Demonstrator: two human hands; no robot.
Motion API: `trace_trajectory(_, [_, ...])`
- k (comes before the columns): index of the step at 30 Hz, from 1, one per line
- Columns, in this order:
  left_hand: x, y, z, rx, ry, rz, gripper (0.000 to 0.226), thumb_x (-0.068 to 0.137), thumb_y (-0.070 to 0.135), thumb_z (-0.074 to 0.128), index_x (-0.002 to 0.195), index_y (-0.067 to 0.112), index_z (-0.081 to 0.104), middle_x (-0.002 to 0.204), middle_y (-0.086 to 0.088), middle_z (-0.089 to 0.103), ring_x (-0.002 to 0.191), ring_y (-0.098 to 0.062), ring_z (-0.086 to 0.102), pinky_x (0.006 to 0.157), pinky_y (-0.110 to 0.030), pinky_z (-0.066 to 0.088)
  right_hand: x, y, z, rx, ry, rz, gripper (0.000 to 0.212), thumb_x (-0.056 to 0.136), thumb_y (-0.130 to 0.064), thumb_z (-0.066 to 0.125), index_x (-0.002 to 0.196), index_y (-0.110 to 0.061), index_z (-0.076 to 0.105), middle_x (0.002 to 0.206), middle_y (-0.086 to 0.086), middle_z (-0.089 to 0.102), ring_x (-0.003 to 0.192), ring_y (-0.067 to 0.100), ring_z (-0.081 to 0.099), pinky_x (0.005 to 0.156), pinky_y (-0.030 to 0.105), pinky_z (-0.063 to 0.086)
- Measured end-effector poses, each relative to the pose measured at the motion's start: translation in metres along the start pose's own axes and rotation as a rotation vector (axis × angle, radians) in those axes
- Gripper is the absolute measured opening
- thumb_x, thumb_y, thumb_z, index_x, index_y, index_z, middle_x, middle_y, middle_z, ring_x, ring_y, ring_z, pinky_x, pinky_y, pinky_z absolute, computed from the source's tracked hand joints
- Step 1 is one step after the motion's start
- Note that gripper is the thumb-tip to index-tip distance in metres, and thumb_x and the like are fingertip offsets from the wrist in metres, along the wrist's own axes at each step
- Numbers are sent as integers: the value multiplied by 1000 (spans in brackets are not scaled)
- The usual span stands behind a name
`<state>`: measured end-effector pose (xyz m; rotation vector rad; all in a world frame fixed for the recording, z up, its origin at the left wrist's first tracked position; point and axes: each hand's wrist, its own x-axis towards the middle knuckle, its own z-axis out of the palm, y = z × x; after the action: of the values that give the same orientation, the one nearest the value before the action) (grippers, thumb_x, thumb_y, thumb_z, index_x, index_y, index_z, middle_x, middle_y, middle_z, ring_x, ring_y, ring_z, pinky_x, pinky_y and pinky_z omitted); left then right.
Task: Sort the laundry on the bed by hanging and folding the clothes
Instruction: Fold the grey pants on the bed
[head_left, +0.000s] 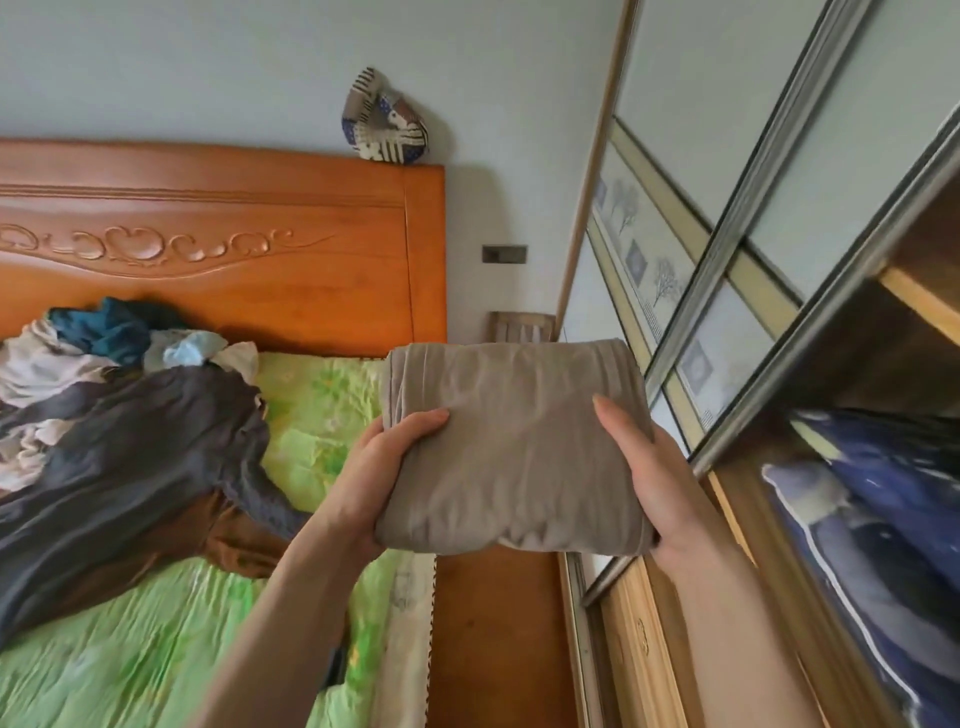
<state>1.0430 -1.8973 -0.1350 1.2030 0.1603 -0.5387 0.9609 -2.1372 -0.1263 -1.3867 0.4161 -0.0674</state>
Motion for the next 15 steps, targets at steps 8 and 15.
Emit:
trace_trajectory(8, [44,16,42,100,-126,17,37,80,36,86,110,14,79,109,-17,79,96,-36,78,68,-38,63,17,0,-34,91,203,-52,48,76,-65,80,115,-39,74,114,-7,78,102,15,76,83,38,58])
trace_trajectory(15, [95,33,87,182,-339,-50,49,81,38,84,120,9,77,119,-17,76,109,-35,75,84,-42,61,16,-22,-54,119,424,-91,39,77,-62,76,110,-42,73,105,-10,79,96,13,76,86,41,58])
